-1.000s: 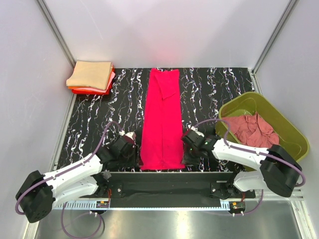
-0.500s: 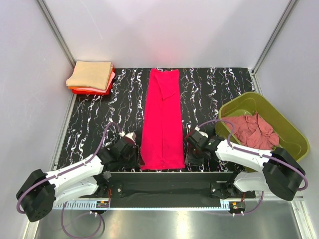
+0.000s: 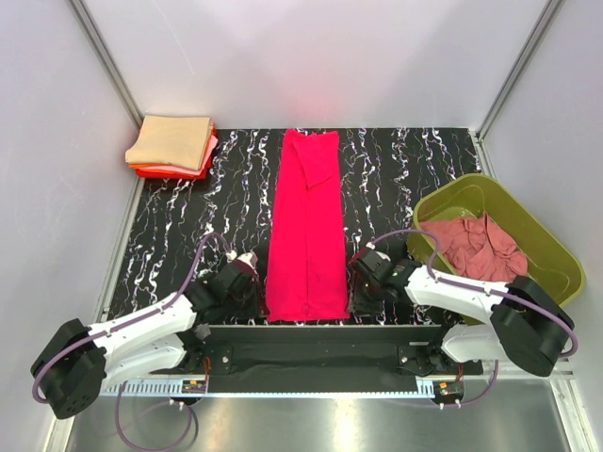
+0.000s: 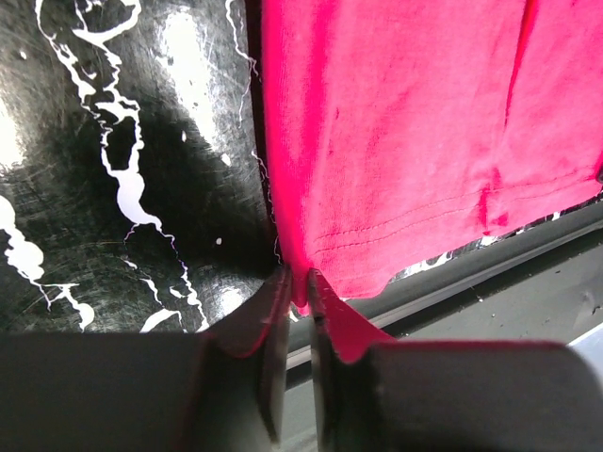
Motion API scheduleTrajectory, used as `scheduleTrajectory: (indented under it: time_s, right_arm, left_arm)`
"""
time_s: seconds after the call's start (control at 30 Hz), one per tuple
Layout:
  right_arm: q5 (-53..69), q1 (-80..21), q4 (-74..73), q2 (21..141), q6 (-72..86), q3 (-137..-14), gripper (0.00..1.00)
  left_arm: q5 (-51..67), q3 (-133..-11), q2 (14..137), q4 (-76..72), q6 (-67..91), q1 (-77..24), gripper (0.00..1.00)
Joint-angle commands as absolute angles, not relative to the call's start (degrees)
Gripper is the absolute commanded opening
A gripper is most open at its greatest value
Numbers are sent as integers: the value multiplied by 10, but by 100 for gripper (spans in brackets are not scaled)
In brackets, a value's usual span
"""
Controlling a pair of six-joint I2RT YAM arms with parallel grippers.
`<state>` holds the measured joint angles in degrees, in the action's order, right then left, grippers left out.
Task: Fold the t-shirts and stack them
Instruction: Fold the tshirt
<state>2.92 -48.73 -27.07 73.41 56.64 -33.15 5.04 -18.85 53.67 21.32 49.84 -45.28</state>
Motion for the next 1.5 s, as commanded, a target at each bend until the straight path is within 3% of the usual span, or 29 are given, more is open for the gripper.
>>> scheduleTrajectory:
  time_s: [0.0,0.17,0.3,0.37,0.4,0.5,1.0,1.33,1.47]
  right_arm:
    - [42,-484,-247,732,571,-321,41]
    - [52,-484,-229,735,571,-314,40]
    - [62,-484,-219,734,572,-307,36]
    - [60,-484,-218,728,574,-303,29]
    - [60,-485,-219,719,575,-300,16]
    - [58,-484,-229,689,582,-299,0]
    - [16,-487,-339,562,551,-329,0]
    - [-64,-485,-331,645,477,-444,0]
    - [-82,-469,-322,731,431,-504,0]
  left_arm:
    - [65,-178,535,207,495,-454,8]
    - [66,-182,536,207,495,-454,0]
    - [71,-186,536,205,495,-455,0]
    - [74,-186,534,206,497,-455,0]
    - [75,-188,530,205,496,-458,0]
    - [80,-192,519,207,504,-468,0]
    - [30,-269,496,244,548,-547,0]
    - [54,-356,633,206,492,-478,0]
    - [77,-396,684,186,463,-423,0]
